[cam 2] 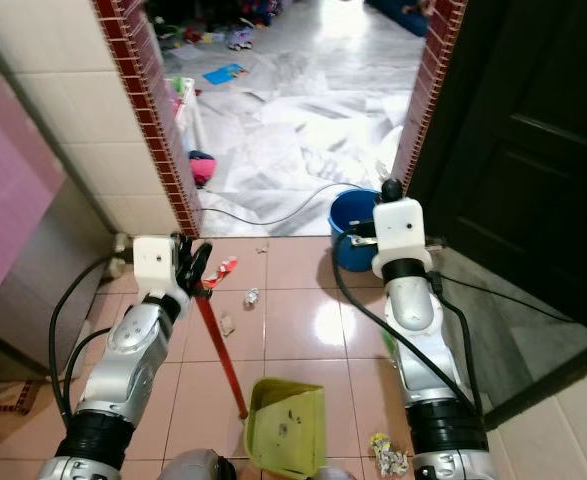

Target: Sweep floor

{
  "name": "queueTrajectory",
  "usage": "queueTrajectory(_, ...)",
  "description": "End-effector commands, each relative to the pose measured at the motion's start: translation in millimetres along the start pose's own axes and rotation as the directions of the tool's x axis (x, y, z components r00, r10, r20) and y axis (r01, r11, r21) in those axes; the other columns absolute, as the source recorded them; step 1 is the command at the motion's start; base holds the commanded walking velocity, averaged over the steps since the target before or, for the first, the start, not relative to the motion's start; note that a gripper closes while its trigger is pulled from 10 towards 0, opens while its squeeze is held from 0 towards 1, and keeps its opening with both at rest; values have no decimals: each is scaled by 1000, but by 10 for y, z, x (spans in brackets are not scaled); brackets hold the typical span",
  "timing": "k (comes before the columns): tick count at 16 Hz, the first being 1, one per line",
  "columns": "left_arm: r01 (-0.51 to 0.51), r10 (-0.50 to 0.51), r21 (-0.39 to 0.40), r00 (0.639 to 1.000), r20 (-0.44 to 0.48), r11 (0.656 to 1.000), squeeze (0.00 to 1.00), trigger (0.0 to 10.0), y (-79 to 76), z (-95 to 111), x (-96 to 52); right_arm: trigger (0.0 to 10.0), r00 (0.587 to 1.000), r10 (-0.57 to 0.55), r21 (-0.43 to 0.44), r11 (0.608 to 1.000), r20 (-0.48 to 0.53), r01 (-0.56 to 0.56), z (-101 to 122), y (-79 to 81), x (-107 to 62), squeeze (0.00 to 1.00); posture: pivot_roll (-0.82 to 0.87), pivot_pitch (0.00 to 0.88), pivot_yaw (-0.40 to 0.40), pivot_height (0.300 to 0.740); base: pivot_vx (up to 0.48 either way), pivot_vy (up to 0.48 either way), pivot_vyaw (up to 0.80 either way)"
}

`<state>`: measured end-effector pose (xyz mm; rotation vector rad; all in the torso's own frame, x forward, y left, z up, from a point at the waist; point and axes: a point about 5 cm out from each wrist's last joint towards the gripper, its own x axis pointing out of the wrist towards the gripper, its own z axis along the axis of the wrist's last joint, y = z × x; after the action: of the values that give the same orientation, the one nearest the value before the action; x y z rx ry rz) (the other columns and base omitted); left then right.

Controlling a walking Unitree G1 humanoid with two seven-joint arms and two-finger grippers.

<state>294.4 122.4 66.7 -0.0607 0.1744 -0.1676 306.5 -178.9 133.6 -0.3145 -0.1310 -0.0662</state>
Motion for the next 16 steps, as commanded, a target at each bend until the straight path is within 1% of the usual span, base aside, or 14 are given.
queueTrajectory(1, -37, 38, 46, 999, -19, 998, 0, 10000, 110, -49, -2, 10000, 996, -55, -29, 998, -72, 53, -87, -106, 18, 0, -72, 0, 36, 740, 0, 0, 0)
queueTrajectory(3, -69, 70, 12, 997, -30, 998, 0, 10000, 176, -91, 13, 10000, 987, -75, -92, 994, -144, 62, -182, -144, 6, 0, -72, 0, 33, 740, 0, 0, 0)
queueTrajectory(4, -101, 101, -21, 995, 0, 995, 0, 10000, 214, -64, 28, 10000, 981, -103, -51, 994, -167, 96, -203, -176, -7, 0, -72, 0, 33, 740, 0, 0, 0)
queueTrajectory(5, -120, 120, -32, 993, -5, 992, 0, 10000, 234, -64, 41, 10000, 977, -110, -48, 993, -181, 103, -219, -186, -23, 0, -78, 0, 30, 740, 0, 0, 0)
queueTrajectory(6, -92, 91, -48, 996, -22, 995, 0, 10000, 183, -76, 51, 10000, 972, -95, -16, 995, -213, 93, -268, -137, -51, 0, -79, 0, 38, 740, 0, 0, 0)
queueTrajectory(7, -76, 75, -54, 997, -21, 996, 0, 10000, 144, -76, 49, 10000, 966, -102, -3, 995, -238, 104, -298, -122, -64, 0, -81, 0, 45, 740, 0, 0, 0)
queueTrajectory(8, -76, 74, -73, 997, -32, 994, 0, 10000, 128, -98, 47, 10000, 961, -112, 11, 993, -254, 118, -303, -122, -68, 0, -82, 0, 50, 740, 0, 0, -800)
queueTrajectory(9, -74, 71, -78, 997, -39, 994, 0, 10000, 112, -143, 54, 10000, 954, -128, 3, 991, -271, 134, -301, -130, -68, 0, -85, 0, 58, 740, 0, 0, -800)
queueTrajectory(10, -74, 69, -93, 996, -64, 993, 0, 10000, 94, -186, 54, 10000, 939, -150, 23, 986, -310, 165, -332, -142, -86, 0, -88, 0, 62, 740, 0, 0, -800)
queueTrajectory(13, -63, 58, -94, 997, -53, 994, 0, 10000, 65, -138, 81, 10000, 921, -159, 67, 979, -357, 195, -391, -146, -104, 0, -86, 0, 64, 740, 0, 0, -800)
queueTrajectory(16, -63, 59, -90, 997, -46, 994, 0, 10000, 86, -96, 113, 10000, 921, -157, 91, 975, -357, 202, -371, -118, -86, 0, -85, 0, 67, 740, 0, 0, -800)
